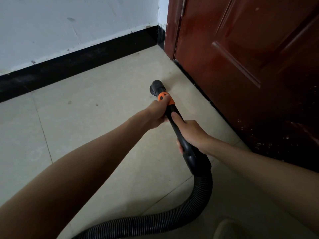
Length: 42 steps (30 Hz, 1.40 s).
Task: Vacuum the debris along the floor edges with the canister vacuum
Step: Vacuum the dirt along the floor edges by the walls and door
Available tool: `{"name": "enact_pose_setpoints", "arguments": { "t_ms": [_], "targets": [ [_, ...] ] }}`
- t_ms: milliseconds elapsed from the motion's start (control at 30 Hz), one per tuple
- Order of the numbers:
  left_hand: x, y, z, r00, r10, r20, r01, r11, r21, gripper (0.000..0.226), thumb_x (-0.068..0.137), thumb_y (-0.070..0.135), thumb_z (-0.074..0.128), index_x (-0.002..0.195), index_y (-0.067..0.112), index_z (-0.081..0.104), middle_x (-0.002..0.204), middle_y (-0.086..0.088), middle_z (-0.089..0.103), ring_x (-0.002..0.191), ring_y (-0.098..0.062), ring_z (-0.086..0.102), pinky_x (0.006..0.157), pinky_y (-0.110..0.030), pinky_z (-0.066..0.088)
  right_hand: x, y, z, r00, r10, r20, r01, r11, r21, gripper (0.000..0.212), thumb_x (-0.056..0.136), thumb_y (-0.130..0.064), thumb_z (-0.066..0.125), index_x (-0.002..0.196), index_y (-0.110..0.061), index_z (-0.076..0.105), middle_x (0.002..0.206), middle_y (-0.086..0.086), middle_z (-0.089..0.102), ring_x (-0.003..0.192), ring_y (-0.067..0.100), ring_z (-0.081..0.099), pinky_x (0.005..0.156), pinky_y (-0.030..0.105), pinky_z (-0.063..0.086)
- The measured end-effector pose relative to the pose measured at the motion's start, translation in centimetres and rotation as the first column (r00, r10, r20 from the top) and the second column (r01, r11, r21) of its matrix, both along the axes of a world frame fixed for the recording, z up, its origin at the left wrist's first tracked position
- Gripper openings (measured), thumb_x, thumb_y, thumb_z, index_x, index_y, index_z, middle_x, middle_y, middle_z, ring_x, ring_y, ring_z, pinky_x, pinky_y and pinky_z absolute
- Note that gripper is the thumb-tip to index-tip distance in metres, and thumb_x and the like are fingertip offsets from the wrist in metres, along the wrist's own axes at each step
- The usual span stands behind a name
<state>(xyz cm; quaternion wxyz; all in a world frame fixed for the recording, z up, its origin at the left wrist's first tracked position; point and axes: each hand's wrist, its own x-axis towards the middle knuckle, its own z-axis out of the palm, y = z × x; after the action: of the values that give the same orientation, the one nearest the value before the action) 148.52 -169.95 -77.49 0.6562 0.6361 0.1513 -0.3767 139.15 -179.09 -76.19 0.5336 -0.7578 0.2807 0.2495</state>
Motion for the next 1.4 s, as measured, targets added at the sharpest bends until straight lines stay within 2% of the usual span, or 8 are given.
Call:
{"name": "enact_pose_setpoints", "arguments": {
  "t_ms": [100,300,500,767,867,1033,1267,1400],
  "targets": [
    [-2.3,0.0,-0.4,0.998,-0.056,-0.033,0.057,0.998,0.015,0.042,0.098,0.036,0.047,0.118,-0.002,0.045,0.086,-0.009,0.056,0.07,-0.017,0.058,0.059,-0.024,0.05,-2.7,-0.4,-0.1,0.999,-0.011,-0.04,0.012,1.0,0.025,0.061,0.095,-0.06,0.041,0.077,-0.003,0.052,0.049,0.009,0.055,0.038,0.022,0.054,0.045,0.026,0.046],
    [-6.8,-0.3,-0.3,0.994,0.018,-0.109,-0.021,0.999,-0.032,0.041,0.095,0.033,0.051,0.117,-0.002,0.045,0.092,-0.011,0.058,0.076,-0.019,0.06,0.061,-0.025,0.052,-7.0,-0.5,0.7,0.997,-0.013,-0.07,0.022,0.991,0.128,0.062,0.096,-0.058,0.037,0.073,-0.002,0.051,0.048,0.01,0.055,0.04,0.024,0.054,0.047,0.026,0.047],
    [-11.3,0.6,-0.4,0.986,0.096,-0.134,-0.098,0.995,-0.006,0.044,0.094,0.037,0.05,0.118,0.001,0.046,0.091,-0.009,0.055,0.075,-0.018,0.058,0.061,-0.027,0.049,-11.2,0.9,2.0,0.995,0.011,-0.1,0.003,0.991,0.137,0.061,0.097,-0.058,0.034,0.074,-0.004,0.051,0.05,0.007,0.057,0.043,0.021,0.055,0.048,0.025,0.048],
    [-14.9,2.6,-1.0,0.99,0.081,-0.117,-0.079,0.997,0.019,0.037,0.093,0.035,0.049,0.112,0.004,0.049,0.091,-0.009,0.055,0.076,-0.019,0.057,0.068,-0.029,0.052,-14.6,2.7,1.7,0.992,-0.01,-0.124,0.028,0.989,0.144,0.055,0.097,-0.057,0.036,0.075,-0.008,0.047,0.051,0.007,0.057,0.042,0.021,0.055,0.045,0.024,0.045],
    [-14.6,2.5,-0.8,0.991,0.07,-0.113,-0.07,0.998,0.0,0.027,0.094,0.033,0.05,0.1,0.006,0.051,0.088,-0.009,0.056,0.073,-0.018,0.058,0.064,-0.027,0.052,-14.5,2.7,1.7,0.993,-0.023,-0.114,0.036,0.992,0.121,0.055,0.096,-0.058,0.036,0.075,-0.008,0.047,0.051,0.007,0.057,0.042,0.022,0.055,0.044,0.024,0.045],
    [-12.1,1.6,-0.4,0.997,0.0,-0.083,-0.004,0.999,-0.049,0.044,0.095,0.036,0.053,0.112,-0.005,0.052,0.084,-0.011,0.059,0.068,-0.017,0.06,0.049,-0.019,0.052,-12.4,1.6,1.3,0.993,-0.097,-0.07,0.102,0.992,0.073,0.059,0.096,-0.059,0.039,0.074,-0.005,0.049,0.045,0.006,0.056,0.038,0.021,0.053,0.045,0.026,0.045],
    [-7.0,-0.9,-0.5,0.999,0.012,-0.036,-0.014,0.998,-0.054,0.043,0.095,0.038,0.053,0.109,-0.003,0.052,0.083,-0.009,0.058,0.072,-0.017,0.06,0.067,-0.027,0.053,-7.1,-0.2,0.9,0.993,-0.111,-0.038,0.112,0.993,0.029,0.063,0.097,-0.059,0.038,0.078,-0.001,0.052,0.046,0.009,0.055,0.037,0.023,0.053,0.042,0.025,0.045],
    [-3.9,-2.0,-0.3,0.995,0.088,-0.041,-0.09,0.994,-0.054,0.04,0.095,0.037,0.054,0.111,0.0,0.048,0.081,-0.007,0.057,0.069,-0.016,0.058,0.063,-0.026,0.051,-3.7,-0.6,0.4,0.993,-0.122,0.001,0.122,0.992,-0.029,0.065,0.096,-0.061,0.039,0.072,-0.001,0.053,0.047,0.009,0.055,0.037,0.023,0.054,0.041,0.024,0.044]
  ]
}}
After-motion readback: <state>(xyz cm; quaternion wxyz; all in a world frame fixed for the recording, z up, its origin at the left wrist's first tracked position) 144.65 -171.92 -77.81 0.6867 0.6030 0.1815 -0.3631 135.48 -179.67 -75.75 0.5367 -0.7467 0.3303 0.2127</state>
